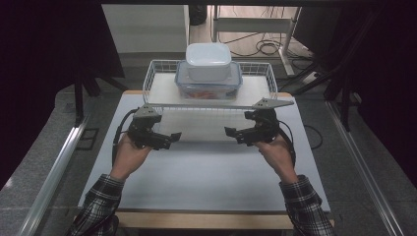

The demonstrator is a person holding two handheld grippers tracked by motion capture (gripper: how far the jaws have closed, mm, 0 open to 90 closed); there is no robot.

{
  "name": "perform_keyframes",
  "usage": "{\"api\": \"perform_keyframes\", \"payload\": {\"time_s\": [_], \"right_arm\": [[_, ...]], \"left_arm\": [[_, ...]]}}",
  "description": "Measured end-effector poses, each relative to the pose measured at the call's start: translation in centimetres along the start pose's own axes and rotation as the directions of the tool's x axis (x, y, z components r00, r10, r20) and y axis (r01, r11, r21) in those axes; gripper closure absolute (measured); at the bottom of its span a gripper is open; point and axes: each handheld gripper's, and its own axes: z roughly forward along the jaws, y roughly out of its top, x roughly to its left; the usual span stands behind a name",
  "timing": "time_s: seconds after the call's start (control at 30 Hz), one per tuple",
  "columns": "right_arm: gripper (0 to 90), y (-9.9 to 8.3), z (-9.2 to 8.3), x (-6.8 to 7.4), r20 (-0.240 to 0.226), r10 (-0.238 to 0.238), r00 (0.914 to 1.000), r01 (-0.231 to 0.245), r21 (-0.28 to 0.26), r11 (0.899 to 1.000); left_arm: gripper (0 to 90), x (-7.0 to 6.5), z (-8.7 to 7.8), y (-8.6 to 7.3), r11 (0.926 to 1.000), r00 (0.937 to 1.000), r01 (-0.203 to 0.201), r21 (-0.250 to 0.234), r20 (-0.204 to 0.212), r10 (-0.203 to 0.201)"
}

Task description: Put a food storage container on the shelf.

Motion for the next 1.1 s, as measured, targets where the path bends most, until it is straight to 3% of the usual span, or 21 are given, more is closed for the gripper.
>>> {"api": "perform_keyframes", "payload": {"time_s": [0.87,1.1], "right_arm": [[3.0,-4.5,-0.3,0.2,0.01,0.022,0.9997,-0.023,0.019,1.0],[3.0,-5.2,-0.5,0.2,0.022,0.023,0.9995,-0.024,0.022,0.999]], "left_arm": [[4.0,-0.8,0.1,-4.6,0.9994,0.9994,0.036,-0.002,-0.003,-0.036],[4.0,-1.0,0.3,-5.2,0.9995,0.9996,0.027,0.015,-0.01,-0.027]]}}
